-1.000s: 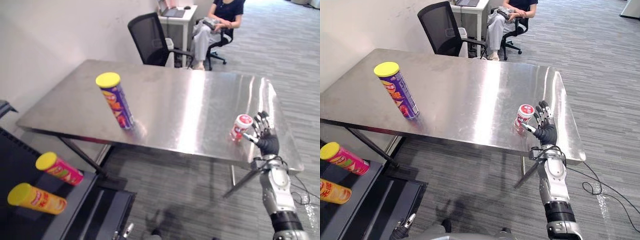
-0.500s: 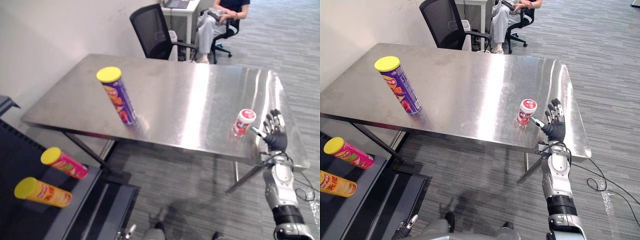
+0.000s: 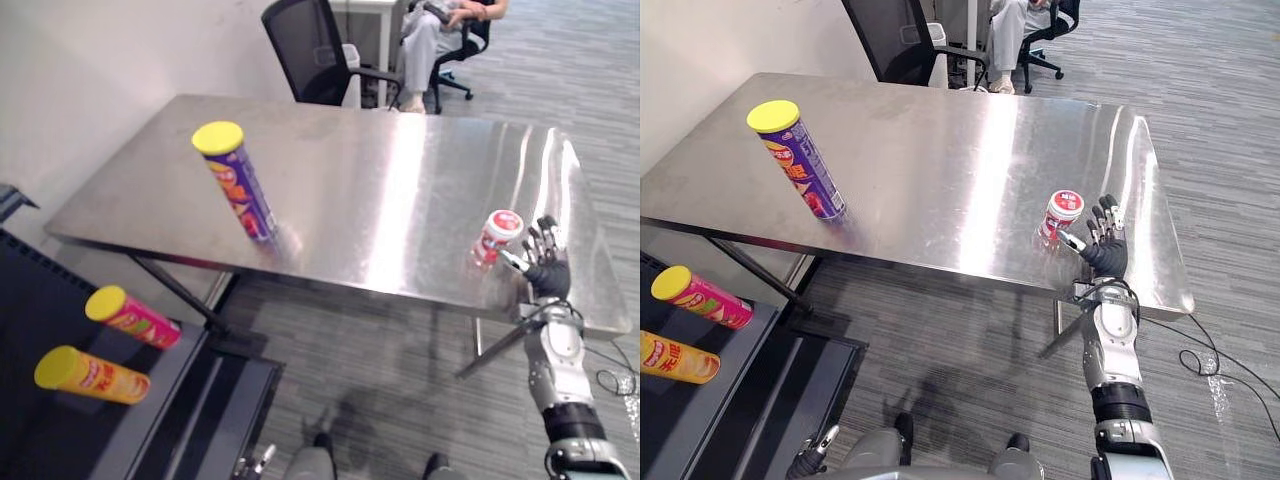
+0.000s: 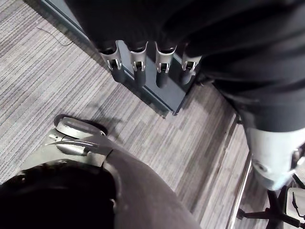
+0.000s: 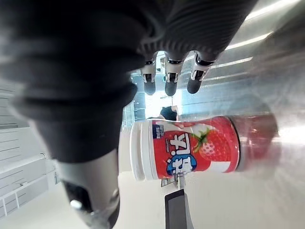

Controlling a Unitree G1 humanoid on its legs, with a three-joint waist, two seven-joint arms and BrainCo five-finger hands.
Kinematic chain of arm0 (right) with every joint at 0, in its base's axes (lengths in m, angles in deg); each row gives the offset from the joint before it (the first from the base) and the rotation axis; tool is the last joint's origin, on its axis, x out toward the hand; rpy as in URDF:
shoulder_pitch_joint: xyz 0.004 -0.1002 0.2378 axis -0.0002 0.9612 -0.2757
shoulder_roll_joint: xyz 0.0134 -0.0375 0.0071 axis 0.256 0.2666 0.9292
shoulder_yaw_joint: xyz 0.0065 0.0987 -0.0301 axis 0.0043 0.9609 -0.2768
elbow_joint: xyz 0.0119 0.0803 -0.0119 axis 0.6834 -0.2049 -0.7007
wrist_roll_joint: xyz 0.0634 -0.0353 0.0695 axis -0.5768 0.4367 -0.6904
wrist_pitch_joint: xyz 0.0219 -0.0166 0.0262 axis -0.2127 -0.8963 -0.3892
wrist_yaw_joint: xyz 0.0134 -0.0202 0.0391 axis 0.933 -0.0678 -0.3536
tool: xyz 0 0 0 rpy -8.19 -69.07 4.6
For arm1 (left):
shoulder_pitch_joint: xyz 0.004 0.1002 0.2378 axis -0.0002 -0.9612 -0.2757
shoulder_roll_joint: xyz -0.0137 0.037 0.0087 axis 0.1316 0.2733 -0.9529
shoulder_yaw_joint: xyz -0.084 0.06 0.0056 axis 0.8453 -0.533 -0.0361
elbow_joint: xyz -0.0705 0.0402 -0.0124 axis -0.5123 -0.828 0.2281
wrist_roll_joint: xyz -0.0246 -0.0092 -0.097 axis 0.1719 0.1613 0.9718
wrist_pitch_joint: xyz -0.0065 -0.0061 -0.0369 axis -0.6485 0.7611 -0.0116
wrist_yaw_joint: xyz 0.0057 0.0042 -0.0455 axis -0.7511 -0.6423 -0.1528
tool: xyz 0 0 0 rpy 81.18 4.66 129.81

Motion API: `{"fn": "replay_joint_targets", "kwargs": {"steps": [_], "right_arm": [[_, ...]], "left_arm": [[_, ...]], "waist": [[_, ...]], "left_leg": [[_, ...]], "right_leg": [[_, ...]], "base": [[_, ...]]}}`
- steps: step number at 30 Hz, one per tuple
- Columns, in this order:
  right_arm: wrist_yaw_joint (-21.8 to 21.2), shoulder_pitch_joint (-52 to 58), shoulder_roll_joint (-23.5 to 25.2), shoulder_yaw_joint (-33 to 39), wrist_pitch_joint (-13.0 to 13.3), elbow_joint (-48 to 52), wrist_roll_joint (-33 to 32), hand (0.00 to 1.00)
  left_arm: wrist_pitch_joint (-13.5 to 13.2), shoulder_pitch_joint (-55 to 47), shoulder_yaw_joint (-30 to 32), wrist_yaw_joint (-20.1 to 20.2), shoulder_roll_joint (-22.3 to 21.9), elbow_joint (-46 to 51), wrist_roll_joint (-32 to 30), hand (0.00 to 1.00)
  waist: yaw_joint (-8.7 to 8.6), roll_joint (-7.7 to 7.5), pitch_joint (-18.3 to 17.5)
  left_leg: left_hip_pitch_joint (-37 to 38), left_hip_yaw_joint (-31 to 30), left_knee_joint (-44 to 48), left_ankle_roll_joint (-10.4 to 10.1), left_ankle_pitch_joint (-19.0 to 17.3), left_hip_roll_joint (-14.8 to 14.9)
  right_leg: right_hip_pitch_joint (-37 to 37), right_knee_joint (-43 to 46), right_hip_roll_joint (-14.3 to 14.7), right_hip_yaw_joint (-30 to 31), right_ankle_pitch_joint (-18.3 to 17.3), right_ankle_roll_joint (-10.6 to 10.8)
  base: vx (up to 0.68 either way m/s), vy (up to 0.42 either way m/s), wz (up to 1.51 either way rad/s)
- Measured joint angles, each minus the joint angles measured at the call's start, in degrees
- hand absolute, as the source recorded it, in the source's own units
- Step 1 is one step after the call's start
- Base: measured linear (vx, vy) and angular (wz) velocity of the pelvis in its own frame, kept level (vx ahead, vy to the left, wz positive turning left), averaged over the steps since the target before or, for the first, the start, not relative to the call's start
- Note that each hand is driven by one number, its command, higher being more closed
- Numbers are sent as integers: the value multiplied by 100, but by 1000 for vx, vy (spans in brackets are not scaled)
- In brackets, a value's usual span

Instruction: Put the gum and the chips on the shelf.

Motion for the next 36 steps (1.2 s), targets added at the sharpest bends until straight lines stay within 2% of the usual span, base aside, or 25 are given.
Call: {"fn": "replay_joint_targets", "kwargs": {"steps": [7, 12, 17, 18, 23, 36], "right_arm": [[174, -270, -103, -32, -113, -166, 218, 0], [261, -331, -103, -68, -309, -226, 224, 0], [493, -411, -123, -65, -324, -226, 221, 0], [507, -414, -134, -66, -333, -226, 222, 100], [704, -423, -135, -66, -452, -226, 222, 100], [721, -687, -134, -288, -475, -226, 426, 100]], "left_arm": [[0, -2, -1, 42, -2, 1, 2, 0], [1, -1, -5, 83, -6, 8, 58, 0], [-1, 0, -8, 96, -12, 61, 59, 0], [0, -1, -9, 99, -17, 63, 59, 0], [-1, -2, -9, 156, -25, 62, 62, 0], [-3, 3, -10, 189, -22, 114, 62, 0]], "waist": [[29, 1, 121], [109, 2, 164], [173, 0, 260], [186, -2, 269], [205, -7, 275], [274, -21, 302]], "left_leg": [[-101, -142, 89, 0, 1, -11], [-101, -145, 93, 0, 1, -14], [-106, -171, 136, 0, 1, -15], [-111, -179, 147, -1, 1, -19], [-166, -233, 188, 1, 2, -42], [-194, -215, 191, 2, 3, -25]], "right_leg": [[-30, 135, -20, -119, -77, 0], [-26, 142, -22, -121, -78, 0], [-16, 182, -29, -135, -83, -1], [-13, 190, -34, -141, -84, 0], [-36, 275, -69, -190, -120, 8], [-58, 279, -54, -162, -119, 6]], "base": [[-6, -1, 9], [0, 0, 0], [-8, 2, 2], [-20, 6, 5], [-13, 8, 6], [0, 0, 0]]}}
